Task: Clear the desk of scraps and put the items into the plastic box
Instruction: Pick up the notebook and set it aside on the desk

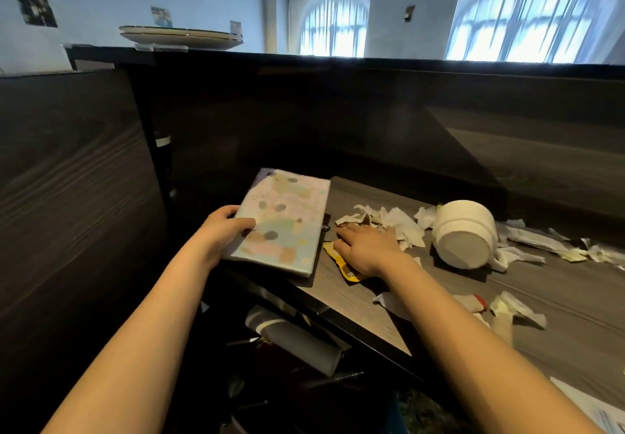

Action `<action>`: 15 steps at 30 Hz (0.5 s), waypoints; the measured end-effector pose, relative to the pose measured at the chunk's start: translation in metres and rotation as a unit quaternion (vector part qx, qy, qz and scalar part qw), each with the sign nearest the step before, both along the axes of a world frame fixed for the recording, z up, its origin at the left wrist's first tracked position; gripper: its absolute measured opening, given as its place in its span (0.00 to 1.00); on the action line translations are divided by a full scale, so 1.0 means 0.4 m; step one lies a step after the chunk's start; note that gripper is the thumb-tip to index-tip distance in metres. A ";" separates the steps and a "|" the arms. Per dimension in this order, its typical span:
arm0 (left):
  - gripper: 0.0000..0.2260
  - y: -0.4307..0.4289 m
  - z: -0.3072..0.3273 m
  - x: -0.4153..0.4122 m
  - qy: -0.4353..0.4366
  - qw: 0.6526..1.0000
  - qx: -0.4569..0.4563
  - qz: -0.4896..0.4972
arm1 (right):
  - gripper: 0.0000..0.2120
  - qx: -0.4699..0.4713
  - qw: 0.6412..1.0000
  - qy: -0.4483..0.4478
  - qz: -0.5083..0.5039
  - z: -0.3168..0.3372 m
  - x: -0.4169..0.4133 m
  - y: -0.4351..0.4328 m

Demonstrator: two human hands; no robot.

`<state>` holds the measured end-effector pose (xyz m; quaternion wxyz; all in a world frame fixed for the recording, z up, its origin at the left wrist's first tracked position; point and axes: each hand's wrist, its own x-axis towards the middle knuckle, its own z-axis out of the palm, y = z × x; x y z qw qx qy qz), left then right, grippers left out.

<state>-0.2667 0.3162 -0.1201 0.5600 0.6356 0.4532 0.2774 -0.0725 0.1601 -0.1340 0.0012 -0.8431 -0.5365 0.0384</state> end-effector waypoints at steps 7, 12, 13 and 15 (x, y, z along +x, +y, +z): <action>0.14 0.007 0.004 0.032 0.080 0.995 0.016 -0.063 | 0.23 0.018 0.996 -0.004 -0.084 -0.017 0.047 -0.076; 0.15 0.016 0.021 0.054 0.190 0.967 0.140 -0.093 | 0.23 0.040 0.994 0.011 -0.097 -0.031 0.049 -0.081; 0.17 0.014 0.026 0.062 0.236 0.951 0.176 -0.093 | 0.24 0.040 0.994 0.012 -0.098 -0.032 0.048 -0.081; 0.19 0.003 0.029 0.081 0.313 0.914 0.245 -0.075 | 0.24 0.038 0.994 0.014 -0.101 -0.032 0.047 -0.082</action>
